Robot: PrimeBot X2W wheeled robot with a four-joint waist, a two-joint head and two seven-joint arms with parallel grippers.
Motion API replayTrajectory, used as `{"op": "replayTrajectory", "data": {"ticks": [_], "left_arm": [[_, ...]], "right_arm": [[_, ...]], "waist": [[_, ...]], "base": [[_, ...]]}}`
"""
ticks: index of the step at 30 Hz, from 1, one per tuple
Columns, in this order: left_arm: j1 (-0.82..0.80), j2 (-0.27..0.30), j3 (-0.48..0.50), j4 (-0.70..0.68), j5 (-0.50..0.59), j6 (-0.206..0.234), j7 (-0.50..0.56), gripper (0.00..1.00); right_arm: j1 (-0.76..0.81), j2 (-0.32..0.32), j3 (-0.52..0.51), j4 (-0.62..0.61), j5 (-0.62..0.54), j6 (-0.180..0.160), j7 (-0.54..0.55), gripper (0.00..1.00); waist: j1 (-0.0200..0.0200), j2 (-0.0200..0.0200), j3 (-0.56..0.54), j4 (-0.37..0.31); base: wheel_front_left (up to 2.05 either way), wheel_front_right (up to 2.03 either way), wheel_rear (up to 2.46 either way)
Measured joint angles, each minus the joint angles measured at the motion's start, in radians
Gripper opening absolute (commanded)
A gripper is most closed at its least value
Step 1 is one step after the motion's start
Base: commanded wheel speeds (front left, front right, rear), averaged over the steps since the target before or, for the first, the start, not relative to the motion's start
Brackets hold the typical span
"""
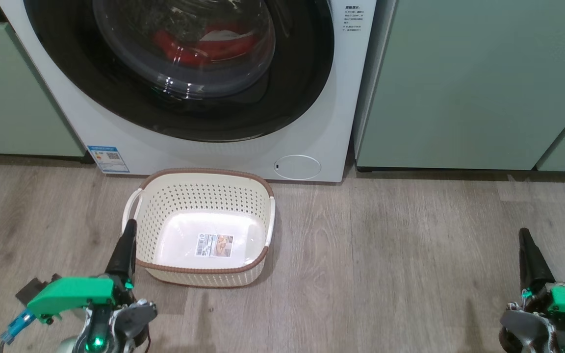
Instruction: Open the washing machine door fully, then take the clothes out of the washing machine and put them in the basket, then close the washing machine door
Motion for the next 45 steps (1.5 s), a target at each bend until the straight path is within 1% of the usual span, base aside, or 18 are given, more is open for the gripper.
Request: {"op": "replayTrajectory", "data": {"ticks": [45], "left_arm": [[0.0, 0.0, 0.0, 0.0, 0.0, 0.0, 0.0, 0.0]], "right_arm": [[0.0, 0.0, 0.0, 0.0, 0.0, 0.0, 0.0, 0.0]], "waist": [[0.0, 0.0, 0.0, 0.0]], "base": [[0.0, 0.0, 0.0]]}}
